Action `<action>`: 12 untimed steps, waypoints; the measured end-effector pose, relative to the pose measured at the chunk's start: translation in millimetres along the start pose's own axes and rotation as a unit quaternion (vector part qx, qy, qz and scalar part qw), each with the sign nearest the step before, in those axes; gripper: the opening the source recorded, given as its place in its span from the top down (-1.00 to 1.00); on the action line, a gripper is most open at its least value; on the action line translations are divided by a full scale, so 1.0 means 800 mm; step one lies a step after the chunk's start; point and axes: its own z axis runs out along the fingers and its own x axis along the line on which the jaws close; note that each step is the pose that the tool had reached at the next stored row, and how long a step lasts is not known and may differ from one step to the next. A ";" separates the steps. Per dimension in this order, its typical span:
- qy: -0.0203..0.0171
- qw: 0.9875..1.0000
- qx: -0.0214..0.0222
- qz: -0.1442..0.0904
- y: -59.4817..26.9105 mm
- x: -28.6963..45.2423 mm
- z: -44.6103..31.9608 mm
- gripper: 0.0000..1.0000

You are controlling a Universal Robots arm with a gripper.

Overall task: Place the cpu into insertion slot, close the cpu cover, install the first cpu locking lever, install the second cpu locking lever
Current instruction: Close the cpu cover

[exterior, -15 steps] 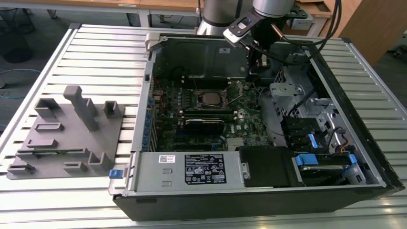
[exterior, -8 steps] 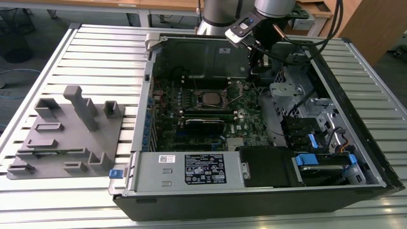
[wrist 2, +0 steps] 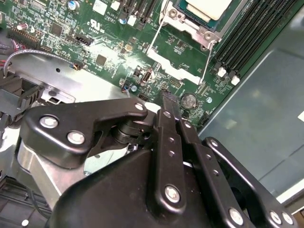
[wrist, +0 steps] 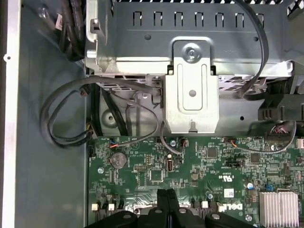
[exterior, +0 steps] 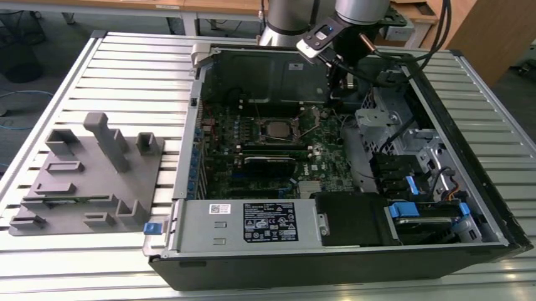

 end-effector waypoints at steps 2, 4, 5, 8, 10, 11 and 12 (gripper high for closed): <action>0.000 1.000 0.000 0.000 0.000 0.0000 0.0008 0.79; 0.000 1.000 0.000 0.000 0.000 0.0000 0.0009 0.79; 0.000 1.000 0.000 0.000 0.001 0.0000 0.0010 0.79; 0.000 1.000 0.000 0.000 0.005 0.0002 0.0013 0.79; 0.000 1.000 0.000 0.000 0.005 0.0002 0.0028 0.79; 0.000 1.000 0.000 0.000 0.005 0.0003 0.0041 0.79; 0.000 1.000 0.000 0.000 0.005 0.0003 0.0053 0.79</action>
